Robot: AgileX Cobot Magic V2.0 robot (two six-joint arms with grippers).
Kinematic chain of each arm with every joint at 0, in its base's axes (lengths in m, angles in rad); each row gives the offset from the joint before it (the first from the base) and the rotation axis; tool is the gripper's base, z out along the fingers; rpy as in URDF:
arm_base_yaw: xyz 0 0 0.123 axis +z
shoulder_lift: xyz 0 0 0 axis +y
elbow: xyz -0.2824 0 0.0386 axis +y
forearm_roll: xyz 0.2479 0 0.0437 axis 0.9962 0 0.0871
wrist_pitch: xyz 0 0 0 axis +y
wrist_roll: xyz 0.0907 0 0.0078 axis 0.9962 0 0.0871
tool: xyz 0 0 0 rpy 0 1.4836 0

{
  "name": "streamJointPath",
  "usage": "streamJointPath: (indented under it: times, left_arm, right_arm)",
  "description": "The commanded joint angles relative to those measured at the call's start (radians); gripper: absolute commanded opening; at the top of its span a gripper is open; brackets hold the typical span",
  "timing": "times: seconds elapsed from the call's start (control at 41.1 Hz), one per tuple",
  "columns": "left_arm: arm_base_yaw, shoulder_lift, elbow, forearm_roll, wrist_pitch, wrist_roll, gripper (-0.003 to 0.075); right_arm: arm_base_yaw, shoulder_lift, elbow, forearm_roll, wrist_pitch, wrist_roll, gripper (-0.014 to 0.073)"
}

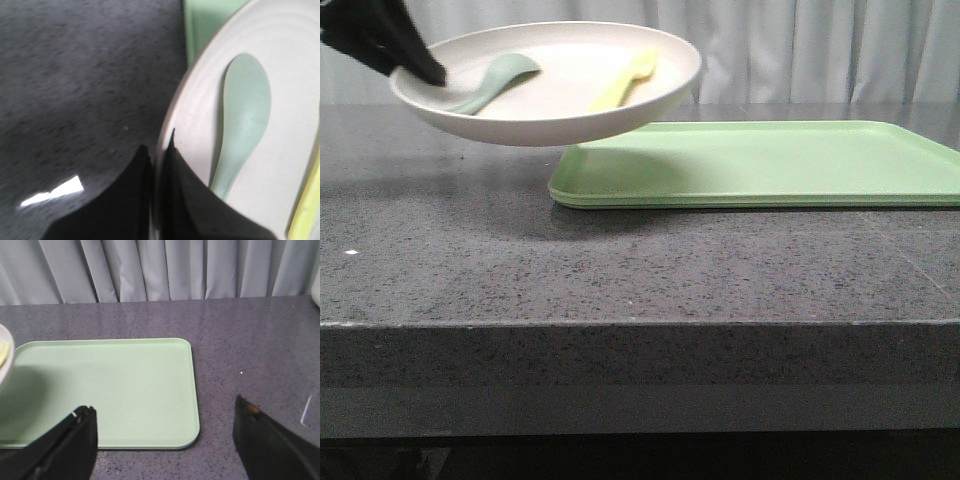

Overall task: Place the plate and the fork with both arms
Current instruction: 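Lift the plate with the left gripper and lower it onto the green tray, then open the left gripper and raise it away from the plate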

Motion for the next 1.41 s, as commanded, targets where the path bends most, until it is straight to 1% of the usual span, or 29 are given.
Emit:
streamJointPath:
  times: [0.0,0.097,0.219,0.34,0.437,0.559,0.656,0.875,0.948,1.021,1.118,1.191,1.239,1.385]
  left_arm:
    - [-0.094,0.023,-0.139,-0.007,-0.024,-0.08,-0.0018]
    - [-0.183,0.109,-0.259,0.031,-0.017,-0.129,-0.0018]
    - [-0.25,0.213,-0.402,0.031,0.006,-0.177,-0.0018]
    - [-0.281,0.306,-0.534,0.031,0.042,-0.236,-0.0018]
    - [-0.289,0.362,-0.613,0.038,0.043,-0.299,-0.0018]
    - [-0.289,0.401,-0.658,0.046,0.019,-0.352,-0.0018]
    - [-0.291,0.412,-0.659,0.046,-0.008,-0.352,-0.0018]
    - [-0.299,0.447,-0.659,0.045,-0.008,-0.356,-0.0008]
    - [-0.303,0.454,-0.659,0.045,-0.01,-0.356,0.0031]
    - [-0.308,0.455,-0.659,0.045,-0.015,-0.354,0.0106]
    - [-0.308,0.455,-0.661,0.045,-0.017,-0.348,0.0265]
    - [-0.308,0.455,-0.678,0.045,-0.006,-0.345,0.036]
    - [-0.308,0.455,-0.697,0.045,0.019,-0.33,0.0393]
    - [-0.306,0.455,-0.82,0.047,0.116,-0.27,0.0387]
  right_arm:
    - [-0.006,0.008,-0.038,-0.012,-0.077,-0.006,0.0582]
    - [-0.006,0.008,-0.038,-0.012,-0.077,-0.006,0.0582]
    - [-0.006,0.008,-0.038,-0.012,-0.077,-0.006,0.0582]
    - [-0.006,0.008,-0.038,-0.012,-0.077,-0.006,0.0582]
    - [-0.006,0.008,-0.038,-0.012,-0.077,-0.006,0.0582]
    - [-0.006,0.008,-0.038,-0.012,-0.077,-0.006,0.0582]
    - [-0.006,0.008,-0.038,-0.012,-0.077,-0.006,0.0582]
    - [-0.006,0.008,-0.038,-0.012,-0.077,-0.006,0.0582]
    - [-0.006,0.008,-0.038,-0.012,-0.077,-0.006,0.0582]
    - [-0.006,0.008,-0.038,-0.012,-0.077,-0.006,0.0582]
    - [-0.006,0.008,-0.038,-0.012,-0.077,-0.006,0.0582]
    - [-0.006,0.008,-0.038,-0.012,-0.077,-0.006,0.0582]
    - [-0.006,0.008,-0.038,-0.012,-0.077,-0.006,0.0582]
    - [-0.006,0.008,-0.038,-0.012,-0.077,-0.006,0.0582]
